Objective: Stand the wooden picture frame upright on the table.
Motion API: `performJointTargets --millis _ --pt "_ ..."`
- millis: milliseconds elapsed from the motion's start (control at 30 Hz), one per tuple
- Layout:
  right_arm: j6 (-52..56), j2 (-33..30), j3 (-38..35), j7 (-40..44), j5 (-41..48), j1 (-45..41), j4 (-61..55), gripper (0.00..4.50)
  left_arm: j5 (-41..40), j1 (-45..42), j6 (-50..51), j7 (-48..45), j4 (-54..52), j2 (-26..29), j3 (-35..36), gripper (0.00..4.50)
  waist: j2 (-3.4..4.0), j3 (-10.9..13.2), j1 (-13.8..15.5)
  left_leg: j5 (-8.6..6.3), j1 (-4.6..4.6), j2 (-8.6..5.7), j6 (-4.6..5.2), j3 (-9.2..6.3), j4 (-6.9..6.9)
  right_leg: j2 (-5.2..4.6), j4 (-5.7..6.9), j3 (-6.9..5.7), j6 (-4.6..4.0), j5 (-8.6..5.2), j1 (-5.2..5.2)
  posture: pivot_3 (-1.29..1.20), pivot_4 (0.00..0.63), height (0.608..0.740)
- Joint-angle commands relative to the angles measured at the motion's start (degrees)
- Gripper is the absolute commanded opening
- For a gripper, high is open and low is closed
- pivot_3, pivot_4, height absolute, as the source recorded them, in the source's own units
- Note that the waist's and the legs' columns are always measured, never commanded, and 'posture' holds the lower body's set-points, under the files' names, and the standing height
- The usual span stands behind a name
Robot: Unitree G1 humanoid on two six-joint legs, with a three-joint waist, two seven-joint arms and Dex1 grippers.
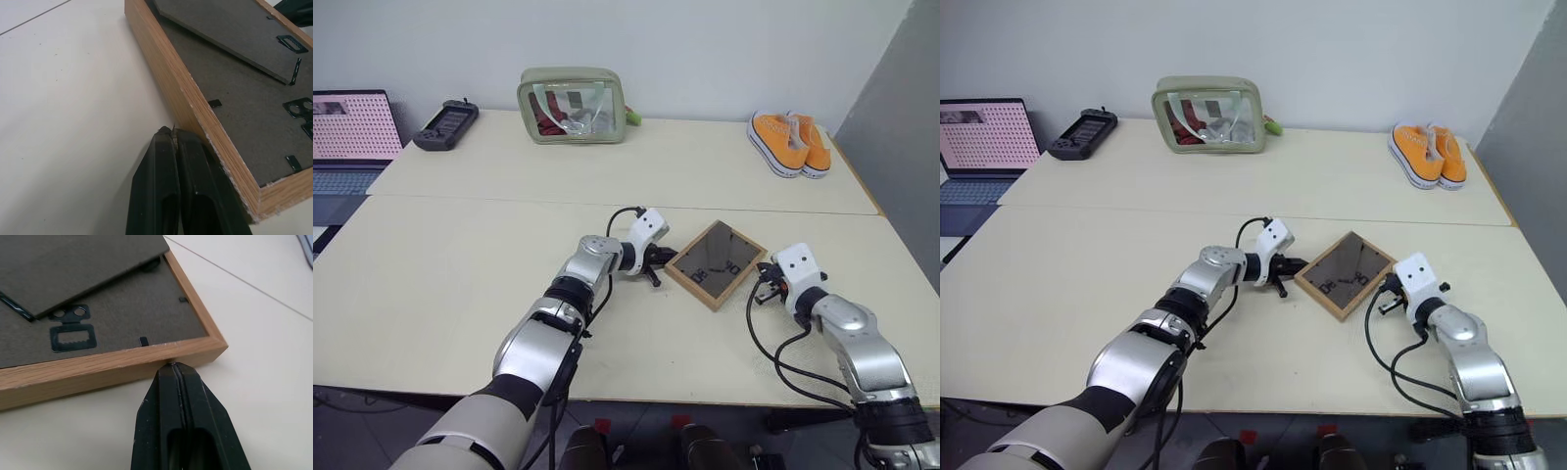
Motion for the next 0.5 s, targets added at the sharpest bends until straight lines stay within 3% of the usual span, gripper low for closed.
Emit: performJointTargets --millis 33,400,500 --pt "-3.6 0.2 1.0 0.8 -1.0 -3.5 3.0 0.00 -0.8 1.7 1.9 -1.4 -7.5 -0.3 0.7 0.11 0.00 0.0 0.0 0.00 0.00 0.00 0.00 0.00 0.00 0.00 0.01 0.01 0.00 0.00 0.00 0.00 0.150 0.740" --pt "-11.0 3.0 5.6 4.0 -3.2 -13.5 17.2 0.00 -5.6 18.4 25.4 -7.2 -50.3 8.9 -1.1 0.11 0.14 0.0 -0.7 0.01 0.04 0.05 -0.02 -0.01 -0.03 0.00 0.09 -0.02 -0.01 0.00 0.00 0.00 0.150 0.740" --pt "-12.1 3.4 5.5 4.5 -3.2 -14.7 18.9 0.00 -6.6 20.3 29.3 -6.3 -55.9 10.6 -0.8 0.11 0.19 0.0 -0.6 0.02 0.06 0.09 -0.03 -0.02 -0.02 0.00 0.08 -0.06 -0.01 0.00 0.01 0.00 0.150 0.740"
